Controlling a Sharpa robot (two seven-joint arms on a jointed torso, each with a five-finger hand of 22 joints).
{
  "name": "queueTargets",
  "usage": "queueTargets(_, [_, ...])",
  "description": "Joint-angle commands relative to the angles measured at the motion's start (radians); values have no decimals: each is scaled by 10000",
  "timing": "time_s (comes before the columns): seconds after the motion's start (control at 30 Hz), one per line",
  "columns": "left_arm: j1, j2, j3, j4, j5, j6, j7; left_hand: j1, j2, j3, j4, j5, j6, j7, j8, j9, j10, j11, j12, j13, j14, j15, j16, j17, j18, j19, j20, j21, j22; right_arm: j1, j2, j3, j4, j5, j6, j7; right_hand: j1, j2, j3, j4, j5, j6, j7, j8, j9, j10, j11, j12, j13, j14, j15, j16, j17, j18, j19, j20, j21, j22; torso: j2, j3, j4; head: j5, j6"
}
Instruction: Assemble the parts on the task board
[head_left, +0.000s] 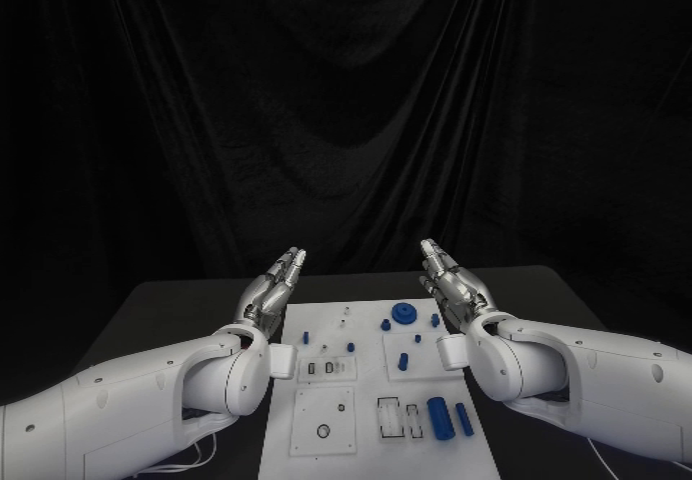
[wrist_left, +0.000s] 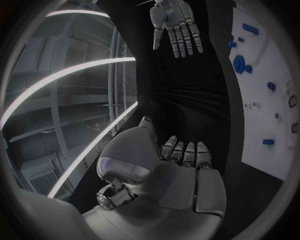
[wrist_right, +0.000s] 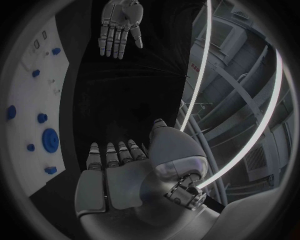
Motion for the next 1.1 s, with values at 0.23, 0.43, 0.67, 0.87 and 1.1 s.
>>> queueTargets(0.23, [612, 164, -601, -189, 1564, 3763, 1205, 547, 76, -123, 101, 78, 84, -2, 59, 11, -1, 1, -66, -13, 13, -610, -36, -9, 173, 12, 120, -35, -16, 693, -136, -668, -41, 1751, 3480, -373, 471, 46, -155, 73, 84, 47, -67, 33, 20, -2, 113, -48, -15, 13, -185, -43, -16, 160, -4, 179, -65, -10, 12, 0, 4, 1, -1])
queueTargets(0.43, [821, 216, -833, -256, 1882, 4549, 1407, 634, 84, -109, 99, 100, 33, -1, 52, 5, -1, 59, -66, -13, 13, -421, -36, -9, 226, 12, 363, -35, -16, 878, -168, -866, -51, 2015, 4004, -417, 600, 12, -160, 66, 81, 74, 31, 38, 26, -2, 214, -48, -15, 13, 10, -43, -16, 165, -4, 224, -65, -10, 12, 0, 4, 1, -1])
queueTargets(0.67, [812, 109, -848, -951, 80, 5058, 1950, 761, 83, -104, 104, 143, 95, 64, 61, 13, -1, 158, -66, -13, 13, -258, -36, -9, 352, 12, 676, -35, -16, 866, -473, -867, -447, 1549, 5030, -194, 750, 2, -179, 77, 91, 172, 159, 62, 45, -2, 527, -48, -15, 13, 456, -43, -16, 185, -4, 271, -65, -10, 82, 38, 106, -55, -169])
queueTargets(0.87, [801, -112, -849, -947, -588, 4616, 2129, 946, 77, 0, 105, 548, 559, 395, 125, 62, 310, 917, 33, 75, 13, 822, -36, -9, 548, 12, 1966, -35, -16, 865, -312, -867, -711, 1320, 5425, -205, 973, 8, -142, 64, 175, 220, 234, 71, 53, -2, 1008, -48, -15, 13, 864, -43, -16, 135, -4, 488, -65, -10, 44, 30, 201, -255, -298])
queueTargets(1.1, [796, -160, -849, -1082, -902, 4506, 2291, 1163, 95, 11, 107, 573, 200, -220, 74, 25, 732, 1465, 213, 175, 13, 1165, -36, -9, 521, 101, 2205, 54, 50, 866, -506, -868, -766, 462, 5636, -173, 1747, -116, 23, -89, 663, 500, 628, 142, 104, -2, 1618, -48, -15, 13, 1514, -43, -16, -16, -4, 970, -65, -10, 37, 26, 174, -199, -536])
